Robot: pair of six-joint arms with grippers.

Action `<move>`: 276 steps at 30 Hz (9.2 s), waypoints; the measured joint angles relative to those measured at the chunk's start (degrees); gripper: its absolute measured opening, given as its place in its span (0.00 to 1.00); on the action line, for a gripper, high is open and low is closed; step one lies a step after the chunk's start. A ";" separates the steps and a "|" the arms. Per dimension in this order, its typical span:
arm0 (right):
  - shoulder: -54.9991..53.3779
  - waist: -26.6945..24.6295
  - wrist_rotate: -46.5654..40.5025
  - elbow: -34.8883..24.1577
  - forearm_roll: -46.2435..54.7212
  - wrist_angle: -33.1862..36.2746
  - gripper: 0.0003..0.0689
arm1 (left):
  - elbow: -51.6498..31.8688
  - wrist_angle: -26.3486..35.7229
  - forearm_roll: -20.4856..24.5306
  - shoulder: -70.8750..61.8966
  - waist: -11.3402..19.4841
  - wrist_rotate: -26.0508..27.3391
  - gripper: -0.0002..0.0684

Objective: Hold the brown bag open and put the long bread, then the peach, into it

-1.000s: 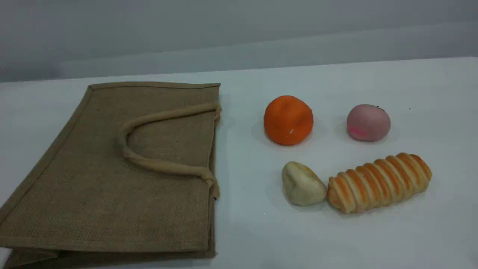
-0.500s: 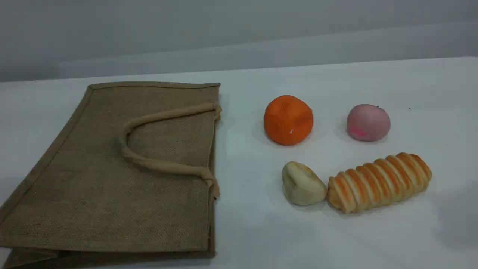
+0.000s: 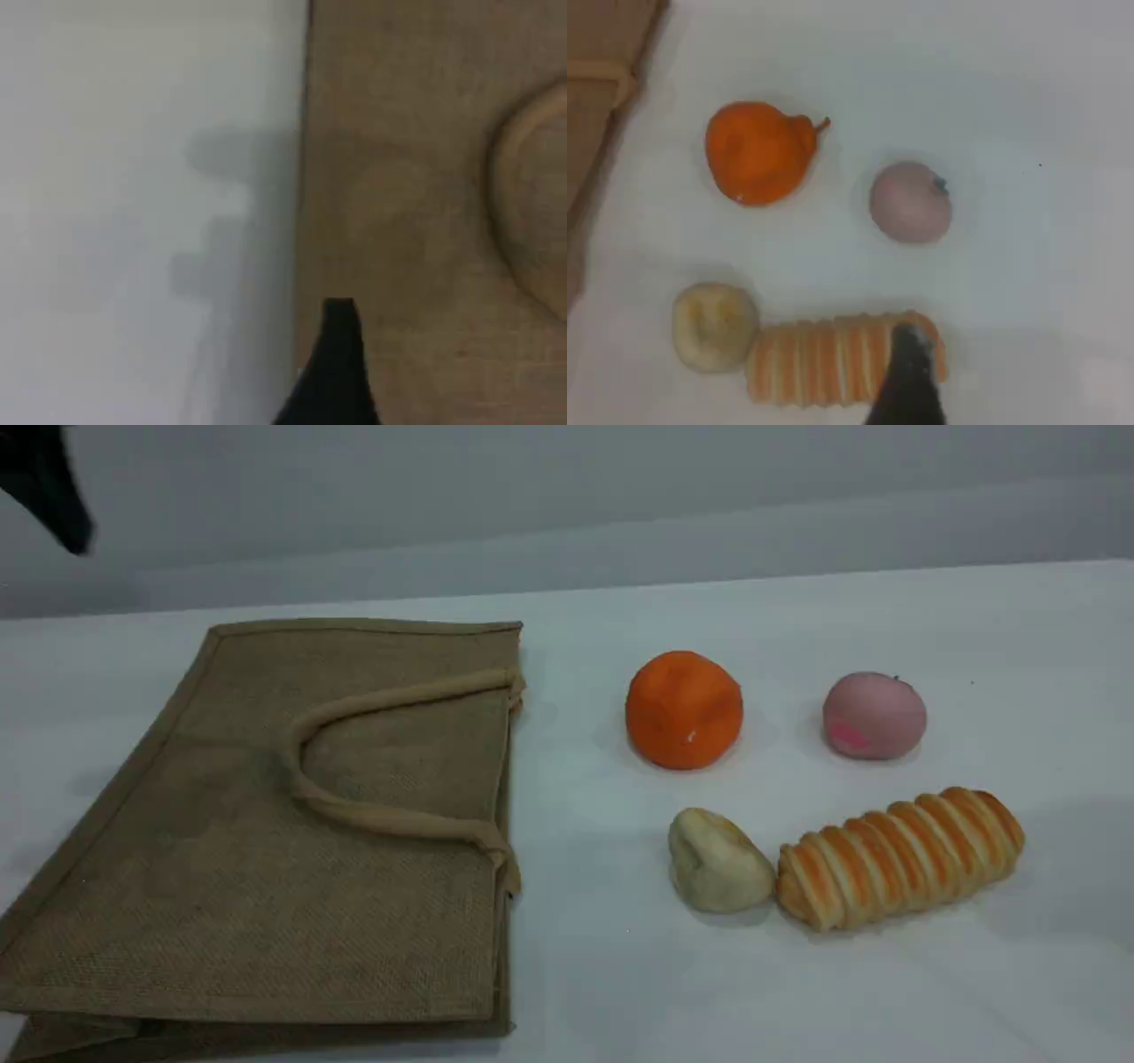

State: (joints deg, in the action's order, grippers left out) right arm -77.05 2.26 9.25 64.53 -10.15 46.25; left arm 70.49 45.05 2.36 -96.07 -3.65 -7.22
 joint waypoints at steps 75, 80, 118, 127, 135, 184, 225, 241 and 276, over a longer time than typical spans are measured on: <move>-3.03 0.00 0.00 0.00 0.58 -0.31 0.75 | 18.19 0.93 -7.05 -36.19 -9.03 0.29 0.15; -3.03 0.00 0.00 0.00 0.70 -1.13 0.75 | 22.95 6.73 -6.87 -33.78 -9.03 5.35 0.15; -11.81 0.00 -0.27 -0.13 -15.32 6.82 0.75 | 46.95 25.02 -18.02 -14.00 -9.03 36.05 0.15; -14.44 0.00 -0.06 -0.13 -21.05 10.07 0.75 | 47.89 25.02 -22.31 -13.57 -9.03 41.21 0.15; -17.99 0.07 1.84 -0.13 -21.72 10.89 0.75 | 50.91 24.94 -26.90 -13.14 -9.03 42.00 0.15; -48.20 0.07 -16.95 2.29 -26.91 0.73 0.64 | 50.86 24.89 -30.06 -13.14 -9.03 42.95 0.15; -16.18 2.91 6.30 -4.48 -24.95 -3.73 0.08 | 50.86 24.89 -29.85 -13.14 -9.03 42.95 0.15; -8.21 14.34 36.08 -18.61 -64.41 -9.97 0.08 | 50.86 24.94 -29.83 -13.14 -9.03 42.95 0.15; -36.77 22.93 57.86 -1.59 -89.93 -20.37 0.08 | 50.86 24.89 -31.01 -13.14 -9.03 42.87 0.15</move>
State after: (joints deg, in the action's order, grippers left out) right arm -113.82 25.19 67.10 62.94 -100.08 25.88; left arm 121.35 69.94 -28.64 -109.20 -12.68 35.65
